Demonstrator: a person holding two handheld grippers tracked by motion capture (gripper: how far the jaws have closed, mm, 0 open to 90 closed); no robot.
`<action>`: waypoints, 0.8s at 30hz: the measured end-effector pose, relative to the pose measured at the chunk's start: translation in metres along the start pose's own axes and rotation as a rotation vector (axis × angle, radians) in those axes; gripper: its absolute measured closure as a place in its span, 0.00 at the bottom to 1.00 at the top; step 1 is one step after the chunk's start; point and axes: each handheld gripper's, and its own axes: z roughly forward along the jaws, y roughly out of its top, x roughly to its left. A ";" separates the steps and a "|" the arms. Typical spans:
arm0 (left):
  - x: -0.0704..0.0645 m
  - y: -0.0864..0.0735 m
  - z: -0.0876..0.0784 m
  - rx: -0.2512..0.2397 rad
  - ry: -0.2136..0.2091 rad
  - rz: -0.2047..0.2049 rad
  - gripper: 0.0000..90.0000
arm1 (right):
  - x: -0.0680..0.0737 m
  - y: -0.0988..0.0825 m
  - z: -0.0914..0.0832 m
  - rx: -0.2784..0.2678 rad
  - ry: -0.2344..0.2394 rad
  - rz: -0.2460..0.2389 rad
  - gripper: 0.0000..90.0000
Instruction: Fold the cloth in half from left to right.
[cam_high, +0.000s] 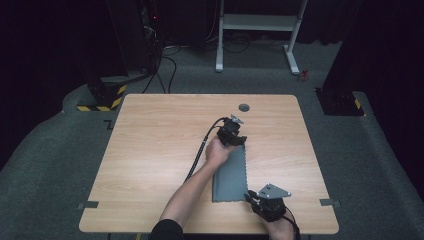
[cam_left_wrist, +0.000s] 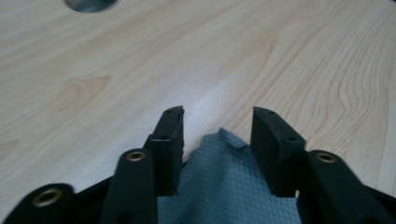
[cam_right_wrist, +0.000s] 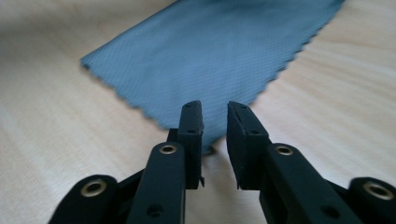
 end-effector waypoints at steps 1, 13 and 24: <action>0.004 -0.002 -0.007 -0.016 0.004 -0.010 0.57 | -0.003 0.001 -0.002 -0.009 -0.007 0.006 0.83; 0.020 -0.049 -0.045 -0.007 0.022 -0.026 0.48 | -0.038 0.037 0.035 0.021 0.042 0.016 0.74; 0.025 -0.070 -0.042 0.032 0.100 0.041 0.44 | -0.033 0.043 0.059 0.055 0.080 -0.050 0.75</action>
